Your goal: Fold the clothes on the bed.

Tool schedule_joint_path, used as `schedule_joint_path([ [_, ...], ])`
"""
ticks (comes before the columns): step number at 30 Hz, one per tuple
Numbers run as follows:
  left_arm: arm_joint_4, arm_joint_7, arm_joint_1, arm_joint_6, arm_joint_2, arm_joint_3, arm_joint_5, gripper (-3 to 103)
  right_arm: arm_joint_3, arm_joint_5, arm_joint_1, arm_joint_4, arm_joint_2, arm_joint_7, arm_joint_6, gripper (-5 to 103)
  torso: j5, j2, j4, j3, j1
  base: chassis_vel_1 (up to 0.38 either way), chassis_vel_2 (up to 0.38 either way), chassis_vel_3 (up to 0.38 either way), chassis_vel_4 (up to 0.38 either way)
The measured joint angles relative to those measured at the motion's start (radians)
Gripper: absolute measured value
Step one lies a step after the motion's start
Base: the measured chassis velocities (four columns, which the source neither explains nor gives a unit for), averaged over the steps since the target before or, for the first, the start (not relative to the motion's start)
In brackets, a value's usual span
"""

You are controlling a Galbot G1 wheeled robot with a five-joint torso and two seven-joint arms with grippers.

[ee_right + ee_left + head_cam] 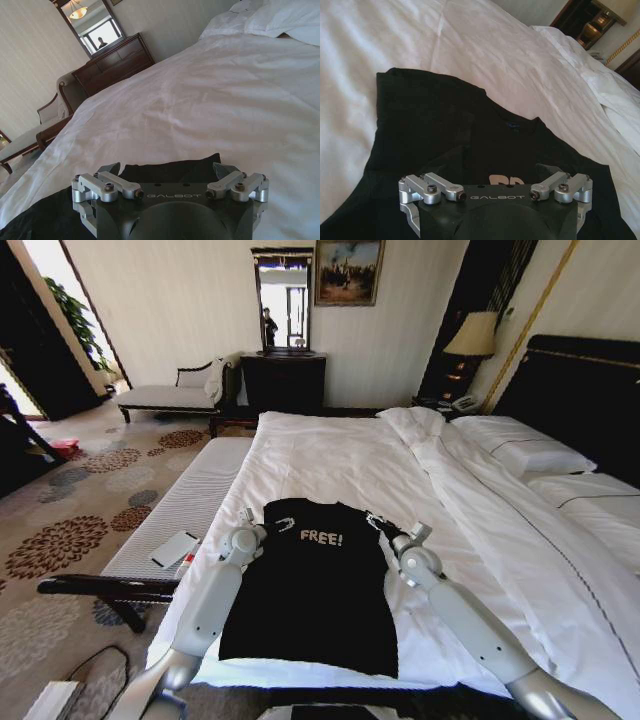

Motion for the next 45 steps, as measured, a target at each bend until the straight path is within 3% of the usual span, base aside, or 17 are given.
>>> schedule_joint_path([
  [5,-0.038,0.012,0.006,-0.001,0.026,0.003,-0.007,100,-0.002,-0.002,0.005,-0.011,0.001,0.000,0.000,100,-0.0001,0.000,0.0001,0.000,0.000,0.000,0.000,0.000,0.000],
  [15,-0.030,-0.012,-0.030,-0.022,0.039,-0.131,0.017,100,-0.055,0.044,0.125,-0.116,0.019,-0.003,-0.013,100,-0.0003,0.000,0.0000,0.000,0.000,0.000,0.000,0.000,0.000],
  [17,-0.017,-0.035,-0.057,-0.027,0.073,-0.183,0.020,100,-0.082,0.068,0.169,-0.157,0.029,-0.014,-0.034,100,-0.0004,0.000,0.0005,0.000,0.000,0.000,0.000,0.000,0.000],
  [22,-0.009,-0.050,-0.117,-0.018,0.135,-0.267,-0.063,100,-0.115,0.071,0.199,-0.209,0.040,-0.064,-0.079,100,-0.0002,0.000,0.0002,0.000,0.000,0.000,0.000,0.000,0.000],
  [26,0.035,-0.046,-0.140,-0.005,0.192,-0.316,-0.027,100,-0.124,0.046,0.200,-0.244,0.054,-0.094,-0.089,100,-0.0001,0.000,-0.0004,0.000,0.000,0.000,0.000,0.000,0.000],
  [34,0.066,-0.002,-0.057,-0.010,0.254,-0.363,0.022,100,-0.106,0.009,0.219,-0.305,0.079,-0.099,-0.070,100,-0.0004,0.000,0.0006,0.000,0.000,0.000,0.000,0.000,0.000],
  [45,0.009,0.010,0.055,-0.018,0.267,-0.417,0.022,100,-0.055,-0.026,0.197,-0.291,0.051,-0.065,-0.075,100,-0.0002,0.000,-0.0001,0.000,0.000,0.000,0.000,0.000,0.000],
])
